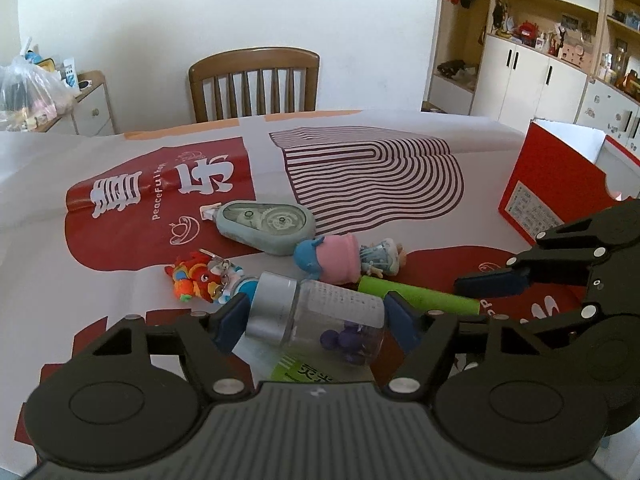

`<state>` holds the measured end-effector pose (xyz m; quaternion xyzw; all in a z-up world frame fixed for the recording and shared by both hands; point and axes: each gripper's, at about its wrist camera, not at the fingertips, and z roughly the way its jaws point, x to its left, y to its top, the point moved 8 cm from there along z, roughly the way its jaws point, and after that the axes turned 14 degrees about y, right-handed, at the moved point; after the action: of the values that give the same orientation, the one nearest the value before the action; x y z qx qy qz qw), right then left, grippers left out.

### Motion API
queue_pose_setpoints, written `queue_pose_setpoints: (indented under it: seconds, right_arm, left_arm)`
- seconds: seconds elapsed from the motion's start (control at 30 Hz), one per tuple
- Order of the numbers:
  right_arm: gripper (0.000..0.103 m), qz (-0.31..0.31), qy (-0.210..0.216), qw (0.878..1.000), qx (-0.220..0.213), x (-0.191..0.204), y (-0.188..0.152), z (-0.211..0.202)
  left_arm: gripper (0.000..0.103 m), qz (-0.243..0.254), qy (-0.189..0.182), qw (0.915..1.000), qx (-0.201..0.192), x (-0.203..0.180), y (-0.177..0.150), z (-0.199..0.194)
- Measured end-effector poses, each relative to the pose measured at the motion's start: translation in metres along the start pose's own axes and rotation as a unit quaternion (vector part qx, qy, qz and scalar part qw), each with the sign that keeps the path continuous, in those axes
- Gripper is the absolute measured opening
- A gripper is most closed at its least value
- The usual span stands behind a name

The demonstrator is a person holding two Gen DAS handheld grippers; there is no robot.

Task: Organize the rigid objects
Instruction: 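Grasp the green stick with the right gripper while the left gripper grasps the clear bottle, then carry the green stick and clear bottle into the shoebox with both grippers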

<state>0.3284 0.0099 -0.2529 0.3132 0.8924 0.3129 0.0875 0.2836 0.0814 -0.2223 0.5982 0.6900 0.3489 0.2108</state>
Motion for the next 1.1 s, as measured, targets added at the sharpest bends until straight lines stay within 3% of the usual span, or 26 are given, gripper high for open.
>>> queue_pose_setpoints:
  seconds: [0.37,0.6,1.1]
  right_arm:
    - [0.014,0.033,0.02,0.999,-0.005,0.003,-0.005,-0.017]
    - [0.014,0.091,0.035,0.995,-0.02,0.0,-0.013,-0.042]
    - [0.014,0.141,0.022,0.986,-0.087,-0.015,-0.014,-0.126]
  left_arm:
    - [0.073,-0.025,-0.005,0.9995,0.018,0.005,0.0,-0.009]
    - [0.073,-0.029,-0.01,0.9993,0.02,0.0,0.001,-0.027]
    - [0.073,-0.035,-0.03,0.9989,0.009,-0.032,0.037,-0.092]
